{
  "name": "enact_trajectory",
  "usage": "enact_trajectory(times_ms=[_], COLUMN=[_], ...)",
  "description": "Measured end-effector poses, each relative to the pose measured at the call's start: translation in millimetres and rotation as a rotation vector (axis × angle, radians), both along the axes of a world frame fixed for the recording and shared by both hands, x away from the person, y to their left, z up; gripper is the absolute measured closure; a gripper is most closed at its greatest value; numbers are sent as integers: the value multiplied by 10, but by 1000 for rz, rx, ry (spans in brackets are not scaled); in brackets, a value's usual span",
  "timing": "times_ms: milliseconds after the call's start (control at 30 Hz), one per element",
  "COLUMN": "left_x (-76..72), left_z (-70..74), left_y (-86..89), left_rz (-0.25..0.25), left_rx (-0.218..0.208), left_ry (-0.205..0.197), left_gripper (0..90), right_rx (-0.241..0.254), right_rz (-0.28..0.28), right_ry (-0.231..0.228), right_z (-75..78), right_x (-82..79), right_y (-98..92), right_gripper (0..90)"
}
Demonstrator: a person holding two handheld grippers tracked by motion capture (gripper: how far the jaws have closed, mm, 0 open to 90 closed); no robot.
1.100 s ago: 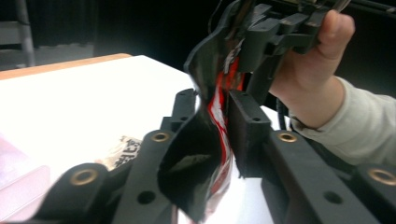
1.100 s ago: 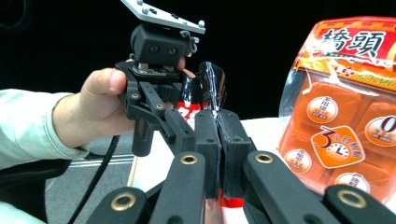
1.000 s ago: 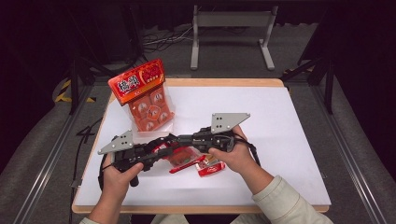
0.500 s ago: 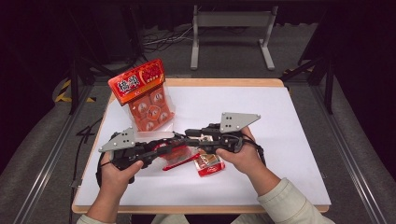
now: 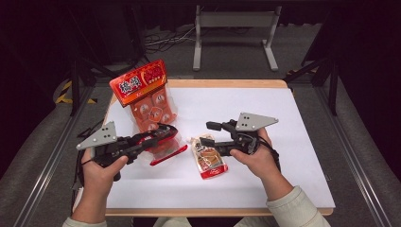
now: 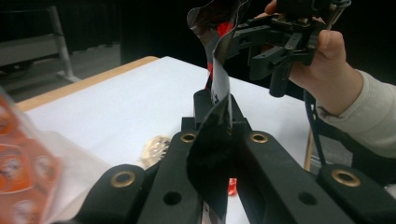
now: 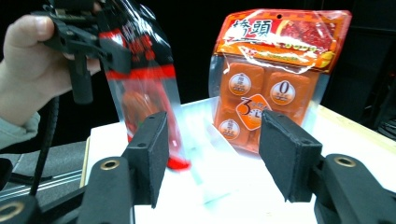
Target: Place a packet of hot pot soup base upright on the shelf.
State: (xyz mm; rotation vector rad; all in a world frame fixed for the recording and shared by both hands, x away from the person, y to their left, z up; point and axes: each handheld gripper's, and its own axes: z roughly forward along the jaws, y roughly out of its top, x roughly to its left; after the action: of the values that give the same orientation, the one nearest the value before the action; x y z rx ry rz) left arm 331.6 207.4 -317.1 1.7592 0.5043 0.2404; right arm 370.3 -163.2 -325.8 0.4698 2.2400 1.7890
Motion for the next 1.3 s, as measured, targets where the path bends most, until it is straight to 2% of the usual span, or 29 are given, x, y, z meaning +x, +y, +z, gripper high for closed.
enact_trajectory(times_ms=[233,333,400,600,767,900,1100,1200,1300], left_x=[68,138,187,292,393,483,597,674,701], left_z=[145,207,272,381,396,423,449,420,395], left_y=[169,236,281,350,357,339,345,328,321], left_rz=[43,58,46,53,64,73,69,68,57], left_rx=[22,63,97,115,147,205,224,262,267], left_ry=[-16,-17,-21,-19,-10,-8,-9,-11,-19], left_gripper=[895,894,894,894,893,892,893,892,891], right_rx=[3,-2,-4,-4,-4,-1,2,4,11], right_rz=[-29,-36,-41,-48,-59,-65,-78,-82,-82], right_ry=[-3,-3,0,6,13,15,23,25,28], right_z=[-8,-13,-20,-50,-75,-85,-104,-105,-102], right_x=[35,45,55,89,123,145,175,183,189], right_y=[-65,-83,-100,-133,-167,-194,-235,-255,-274], right_gripper=[427,427,427,428,428,428,428,427,428])
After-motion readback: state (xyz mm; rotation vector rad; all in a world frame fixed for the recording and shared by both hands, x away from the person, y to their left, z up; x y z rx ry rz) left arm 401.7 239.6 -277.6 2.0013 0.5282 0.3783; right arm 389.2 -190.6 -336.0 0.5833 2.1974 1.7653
